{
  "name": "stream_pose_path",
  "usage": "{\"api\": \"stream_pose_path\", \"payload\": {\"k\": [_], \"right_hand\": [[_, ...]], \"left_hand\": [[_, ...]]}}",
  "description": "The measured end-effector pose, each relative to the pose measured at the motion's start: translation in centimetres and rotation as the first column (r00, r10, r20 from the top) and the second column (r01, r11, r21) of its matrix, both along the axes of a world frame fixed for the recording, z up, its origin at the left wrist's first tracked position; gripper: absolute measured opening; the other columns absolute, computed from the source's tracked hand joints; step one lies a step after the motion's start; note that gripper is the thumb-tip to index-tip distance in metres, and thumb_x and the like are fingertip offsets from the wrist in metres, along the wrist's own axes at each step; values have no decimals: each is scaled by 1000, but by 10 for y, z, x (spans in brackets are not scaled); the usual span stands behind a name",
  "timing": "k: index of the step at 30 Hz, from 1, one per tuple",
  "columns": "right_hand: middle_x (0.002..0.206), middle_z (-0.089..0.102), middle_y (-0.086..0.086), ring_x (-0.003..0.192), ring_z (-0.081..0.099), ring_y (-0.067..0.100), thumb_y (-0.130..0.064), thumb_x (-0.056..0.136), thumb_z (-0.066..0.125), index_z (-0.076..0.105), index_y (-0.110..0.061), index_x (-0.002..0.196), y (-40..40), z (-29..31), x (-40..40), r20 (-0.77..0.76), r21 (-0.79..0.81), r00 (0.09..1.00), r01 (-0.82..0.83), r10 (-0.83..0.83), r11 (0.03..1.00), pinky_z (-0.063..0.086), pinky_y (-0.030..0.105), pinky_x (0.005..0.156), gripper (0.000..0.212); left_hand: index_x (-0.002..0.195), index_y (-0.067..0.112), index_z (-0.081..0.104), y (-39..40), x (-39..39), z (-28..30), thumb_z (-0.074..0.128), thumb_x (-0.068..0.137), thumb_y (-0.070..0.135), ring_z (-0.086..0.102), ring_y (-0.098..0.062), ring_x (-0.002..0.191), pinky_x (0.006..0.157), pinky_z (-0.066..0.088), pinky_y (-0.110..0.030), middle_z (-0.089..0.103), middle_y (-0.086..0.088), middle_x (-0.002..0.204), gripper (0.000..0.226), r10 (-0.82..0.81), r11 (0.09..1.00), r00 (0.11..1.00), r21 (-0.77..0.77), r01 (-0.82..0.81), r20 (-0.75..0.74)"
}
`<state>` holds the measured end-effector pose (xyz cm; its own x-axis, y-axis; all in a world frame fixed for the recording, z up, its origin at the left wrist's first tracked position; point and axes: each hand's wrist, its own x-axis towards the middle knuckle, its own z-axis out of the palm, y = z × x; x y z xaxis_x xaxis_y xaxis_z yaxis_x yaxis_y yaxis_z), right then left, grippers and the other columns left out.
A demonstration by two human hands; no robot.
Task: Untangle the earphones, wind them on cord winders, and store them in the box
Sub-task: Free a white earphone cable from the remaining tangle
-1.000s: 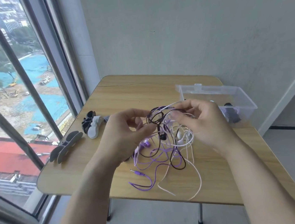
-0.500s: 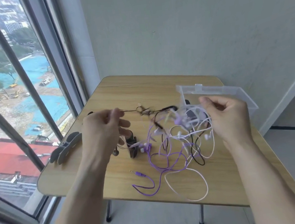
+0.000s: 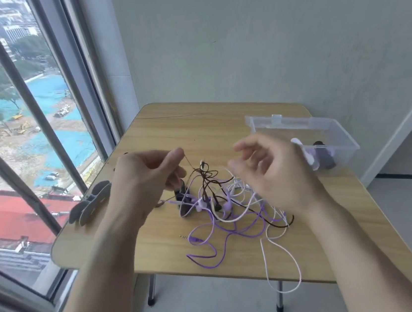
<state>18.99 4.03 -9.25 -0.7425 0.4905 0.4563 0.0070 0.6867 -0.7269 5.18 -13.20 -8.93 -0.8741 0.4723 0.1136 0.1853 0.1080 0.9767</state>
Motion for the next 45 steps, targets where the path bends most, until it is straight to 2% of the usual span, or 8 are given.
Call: {"api": "stream_pose_path", "payload": {"k": [6,12,23,30,35,38,40,45], "right_hand": [[92,55,-10,58,47,6,-54,67,86,49,-48,133,-30,-16,-11,305,-125,924,-202,232,971,44,20,60,76],[76,66,-3,61,55,13,-33,87,74,69,-25,88,-26,-13,-17,209,-252,948,-186,241,950,50,33,63,9],[70,60,-14,61,52,1,-30,98,61,63,-20,88,6,-1,-9,27,-377,999,29,-20,926,40,23,65,14],[74,69,-5,69,65,12,-14,97,63,61,-16,87,17,-3,-7,-116,-169,975,166,-187,971,51,24,66,10],[83,69,-12,64,59,-8,-17,100,58,58,-13,94,36,-4,-2,-211,-208,893,356,-398,911,43,12,66,8],[83,69,-14,59,55,-11,-18,102,55,58,-10,98,41,-9,-3,-199,-296,878,369,-435,881,42,14,65,9],[84,71,-11,58,55,-10,-18,102,55,58,-12,97,42,-10,-2,-185,-351,873,371,-452,860,43,18,67,8],[94,71,0,70,60,7,-16,89,71,62,-18,97,41,-5,3,-59,-261,890,424,-453,867,51,29,75,11]], "left_hand": [[97,6,73,1,6,6,59,94,32,64,-23,55,56,54,-28,71,-11,71,30,-244,964,964,132,229,106],[77,23,77,0,7,4,68,84,49,49,-14,45,48,38,-25,65,-1,59,29,-215,973,964,-120,197,-155],[73,19,66,3,1,-5,68,90,39,57,-3,57,51,41,-17,64,6,60,26,-145,899,916,-436,-35,-374],[74,10,57,4,3,20,51,102,26,28,-19,47,56,43,-32,27,2,50,32,-275,923,926,341,179,257],[72,21,72,-7,-6,3,60,94,46,52,-17,51,54,44,-27,61,1,60,35,-348,805,920,-561,195,-179],[65,14,64,-5,-5,0,49,97,53,52,-16,48,47,37,-24,57,2,53,52,-199,795,925,-605,-41,-324],[65,9,59,-4,-5,3,46,99,53,44,-11,44,46,33,-22,48,7,45,57,-74,843,924,-518,-143,-376],[89,13,54,-6,1,27,38,106,20,22,-14,54,44,21,-22,29,5,59,24,-338,896,885,396,200,319]]}}
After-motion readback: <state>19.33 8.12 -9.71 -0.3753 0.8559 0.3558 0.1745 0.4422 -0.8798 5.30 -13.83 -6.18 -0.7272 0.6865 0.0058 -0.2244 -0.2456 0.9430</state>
